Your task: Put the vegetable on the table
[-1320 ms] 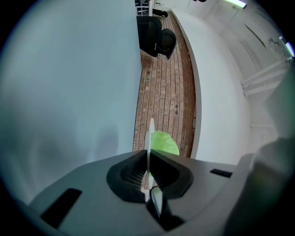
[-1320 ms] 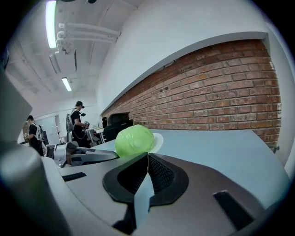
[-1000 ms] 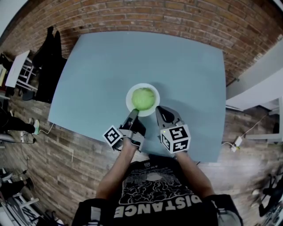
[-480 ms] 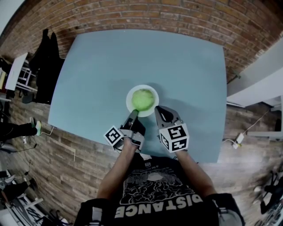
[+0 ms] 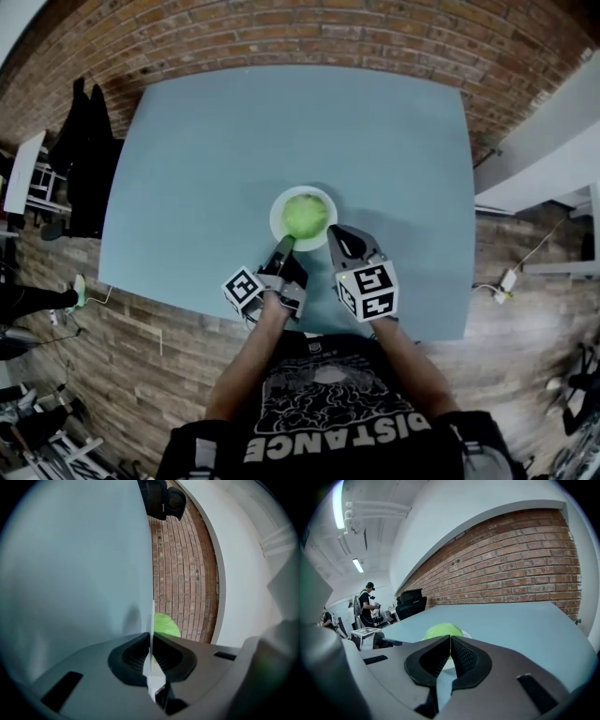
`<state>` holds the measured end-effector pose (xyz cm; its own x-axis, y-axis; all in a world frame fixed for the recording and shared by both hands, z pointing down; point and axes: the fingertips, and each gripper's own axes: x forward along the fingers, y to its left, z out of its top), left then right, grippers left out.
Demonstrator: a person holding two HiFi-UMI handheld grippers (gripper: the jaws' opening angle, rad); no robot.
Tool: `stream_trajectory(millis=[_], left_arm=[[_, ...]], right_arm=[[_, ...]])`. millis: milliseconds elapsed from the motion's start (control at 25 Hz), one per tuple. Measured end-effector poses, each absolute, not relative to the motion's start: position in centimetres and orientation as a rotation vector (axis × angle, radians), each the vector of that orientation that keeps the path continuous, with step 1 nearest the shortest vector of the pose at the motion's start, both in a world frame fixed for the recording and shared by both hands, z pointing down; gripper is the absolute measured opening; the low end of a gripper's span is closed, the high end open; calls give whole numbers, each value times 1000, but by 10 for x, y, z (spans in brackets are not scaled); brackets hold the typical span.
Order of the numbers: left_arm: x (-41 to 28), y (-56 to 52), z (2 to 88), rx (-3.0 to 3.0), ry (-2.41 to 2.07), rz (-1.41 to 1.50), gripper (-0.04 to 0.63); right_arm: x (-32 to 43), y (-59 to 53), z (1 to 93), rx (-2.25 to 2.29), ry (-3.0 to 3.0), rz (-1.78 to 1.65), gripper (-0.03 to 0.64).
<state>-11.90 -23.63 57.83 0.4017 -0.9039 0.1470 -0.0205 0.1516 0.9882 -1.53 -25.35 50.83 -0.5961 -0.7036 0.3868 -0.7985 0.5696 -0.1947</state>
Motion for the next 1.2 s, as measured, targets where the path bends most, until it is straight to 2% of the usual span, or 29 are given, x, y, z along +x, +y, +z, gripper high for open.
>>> stream_trajectory(millis=[1200], left_arm=[[-106,-250,613,1271,-1032,-598,20]], right_arm=[[-6,-256,530,1232,-2506,611,9]])
